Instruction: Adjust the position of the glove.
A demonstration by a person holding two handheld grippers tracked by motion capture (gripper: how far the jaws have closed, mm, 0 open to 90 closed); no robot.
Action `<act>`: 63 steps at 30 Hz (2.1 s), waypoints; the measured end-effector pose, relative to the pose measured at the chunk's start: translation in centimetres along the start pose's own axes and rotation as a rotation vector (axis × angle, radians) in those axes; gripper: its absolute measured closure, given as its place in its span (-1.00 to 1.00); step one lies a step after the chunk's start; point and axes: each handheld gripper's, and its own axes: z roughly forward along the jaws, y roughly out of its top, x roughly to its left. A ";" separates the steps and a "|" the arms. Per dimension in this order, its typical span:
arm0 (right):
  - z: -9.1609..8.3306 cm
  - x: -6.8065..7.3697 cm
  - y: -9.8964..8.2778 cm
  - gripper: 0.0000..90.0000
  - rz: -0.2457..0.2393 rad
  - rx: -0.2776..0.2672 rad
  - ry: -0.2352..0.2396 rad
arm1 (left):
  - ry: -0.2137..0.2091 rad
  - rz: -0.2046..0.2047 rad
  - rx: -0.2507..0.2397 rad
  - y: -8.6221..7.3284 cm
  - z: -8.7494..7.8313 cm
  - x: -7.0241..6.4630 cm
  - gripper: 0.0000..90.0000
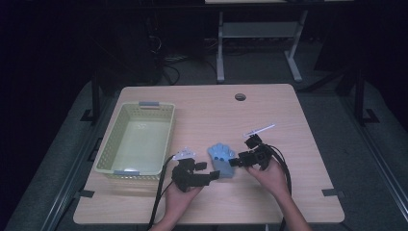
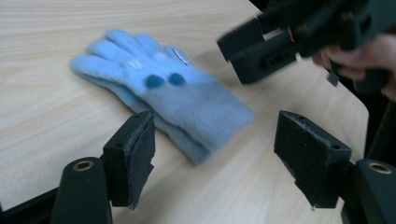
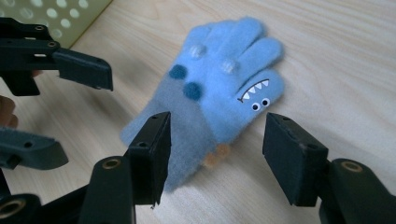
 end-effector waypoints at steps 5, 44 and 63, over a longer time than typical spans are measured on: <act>0.5 -0.8 -0.6 -0.09 0.059 -0.012 0.012 | -0.010 -0.107 0.011 0.5 0.9 0.9 -0.32; 2.7 -0.6 -2.7 0.36 0.207 -0.044 0.125 | -0.107 -0.352 0.101 0.0 3.5 2.9 0.31; 3.1 -0.5 -3.2 0.57 0.239 -0.079 0.156 | -0.180 -0.450 0.110 0.0 4.3 3.8 0.43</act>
